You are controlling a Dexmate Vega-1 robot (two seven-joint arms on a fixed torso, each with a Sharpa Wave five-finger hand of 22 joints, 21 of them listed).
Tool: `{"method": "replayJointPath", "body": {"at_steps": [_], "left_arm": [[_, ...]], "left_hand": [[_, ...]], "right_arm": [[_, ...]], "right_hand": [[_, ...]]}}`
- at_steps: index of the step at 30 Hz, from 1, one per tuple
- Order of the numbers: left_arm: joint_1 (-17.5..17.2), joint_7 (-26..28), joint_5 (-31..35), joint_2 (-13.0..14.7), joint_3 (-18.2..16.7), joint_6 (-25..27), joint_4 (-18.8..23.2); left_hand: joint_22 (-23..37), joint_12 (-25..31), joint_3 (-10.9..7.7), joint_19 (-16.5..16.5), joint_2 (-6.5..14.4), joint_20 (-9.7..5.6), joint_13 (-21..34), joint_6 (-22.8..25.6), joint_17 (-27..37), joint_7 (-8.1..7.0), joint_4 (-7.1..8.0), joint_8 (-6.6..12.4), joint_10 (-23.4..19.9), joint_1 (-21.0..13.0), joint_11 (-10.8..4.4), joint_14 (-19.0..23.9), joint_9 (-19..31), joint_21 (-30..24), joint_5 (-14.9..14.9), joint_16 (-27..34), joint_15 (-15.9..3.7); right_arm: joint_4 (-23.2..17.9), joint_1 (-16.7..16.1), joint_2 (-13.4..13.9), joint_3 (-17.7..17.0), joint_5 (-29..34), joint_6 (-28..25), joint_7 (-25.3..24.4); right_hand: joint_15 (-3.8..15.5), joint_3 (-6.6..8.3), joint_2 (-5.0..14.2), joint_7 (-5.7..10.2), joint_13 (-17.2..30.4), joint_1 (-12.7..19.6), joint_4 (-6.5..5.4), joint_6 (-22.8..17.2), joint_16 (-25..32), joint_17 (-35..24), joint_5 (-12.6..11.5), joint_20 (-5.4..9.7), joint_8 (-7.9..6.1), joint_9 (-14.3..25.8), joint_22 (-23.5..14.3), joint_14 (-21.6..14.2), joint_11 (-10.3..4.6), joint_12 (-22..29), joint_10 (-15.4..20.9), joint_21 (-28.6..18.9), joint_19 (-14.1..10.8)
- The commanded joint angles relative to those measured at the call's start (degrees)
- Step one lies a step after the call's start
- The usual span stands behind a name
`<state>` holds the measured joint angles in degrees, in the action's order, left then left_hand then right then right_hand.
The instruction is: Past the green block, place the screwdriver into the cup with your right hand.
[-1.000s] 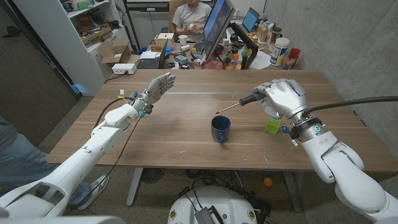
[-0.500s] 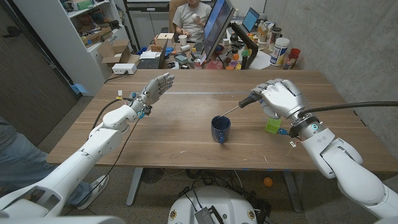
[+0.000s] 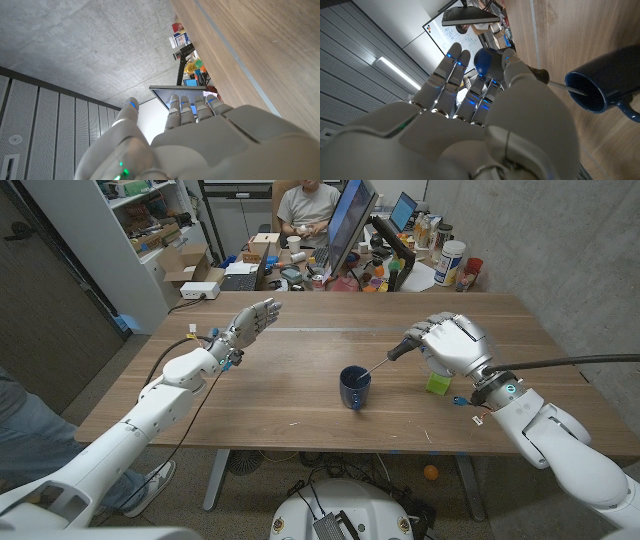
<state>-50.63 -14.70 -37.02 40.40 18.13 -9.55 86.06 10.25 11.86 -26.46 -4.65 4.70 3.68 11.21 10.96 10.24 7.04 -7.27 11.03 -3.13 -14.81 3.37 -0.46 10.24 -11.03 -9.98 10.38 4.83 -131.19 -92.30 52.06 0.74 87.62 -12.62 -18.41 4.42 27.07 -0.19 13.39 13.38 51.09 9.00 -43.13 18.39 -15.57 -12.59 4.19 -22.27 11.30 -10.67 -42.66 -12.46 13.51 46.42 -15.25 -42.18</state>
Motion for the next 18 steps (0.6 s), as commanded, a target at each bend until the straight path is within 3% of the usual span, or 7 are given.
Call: {"method": "replayJointPath", "body": {"at_steps": [1,12,18], "left_arm": [[1.16,-0.86,0.81,0.19,1.18,1.26,0.54],[0.81,-0.55,0.37,-0.32,1.12,1.21,0.14],[0.88,-0.10,0.68,0.21,0.94,1.69,0.62]], "left_hand": [[0.09,0.18,0.17,-0.41,0.39,0.10,0.10,0.04,0.15,0.12,-0.21,-0.12,-0.10,0.01,-0.14,-0.05,0.34,-0.30,0.08,0.37,0.34],[0.09,0.23,0.20,-0.41,0.39,0.07,0.10,0.05,0.15,0.08,-0.21,-0.11,-0.22,0.02,-0.20,-0.07,0.34,-0.32,0.07,0.37,0.32],[0.09,0.21,0.20,-0.41,0.42,0.06,0.11,0.07,0.15,0.08,-0.20,-0.10,-0.17,0.03,-0.27,-0.06,0.34,-0.33,0.07,0.38,0.29]], "right_arm": [[2.84,1.55,1.27,-0.13,1.38,1.24,-7.12],[5.27,7.56,1.85,3.98,3.17,0.84,-10.24],[6.42,9.25,2.67,5.79,2.98,0.61,-11.75]], "right_hand": [[6.40,1.23,0.22,-0.70,0.42,0.46,-0.69,-9.17,-0.82,-0.31,-0.64,0.42,-2.35,1.33,-0.02,0.80,0.03,-0.29,0.14,0.70,1.41],[5.72,2.39,0.91,-0.71,0.57,1.54,-0.45,-9.89,-2.36,-0.93,-1.12,0.44,-3.59,1.86,0.03,2.45,0.02,-0.84,-0.20,1.69,3.58],[5.43,3.00,1.42,-0.73,0.56,2.32,-0.25,-9.86,-2.86,-1.19,-1.07,0.47,-3.89,1.98,0.05,3.17,0.02,-1.04,-0.43,1.95,4.18]]}}
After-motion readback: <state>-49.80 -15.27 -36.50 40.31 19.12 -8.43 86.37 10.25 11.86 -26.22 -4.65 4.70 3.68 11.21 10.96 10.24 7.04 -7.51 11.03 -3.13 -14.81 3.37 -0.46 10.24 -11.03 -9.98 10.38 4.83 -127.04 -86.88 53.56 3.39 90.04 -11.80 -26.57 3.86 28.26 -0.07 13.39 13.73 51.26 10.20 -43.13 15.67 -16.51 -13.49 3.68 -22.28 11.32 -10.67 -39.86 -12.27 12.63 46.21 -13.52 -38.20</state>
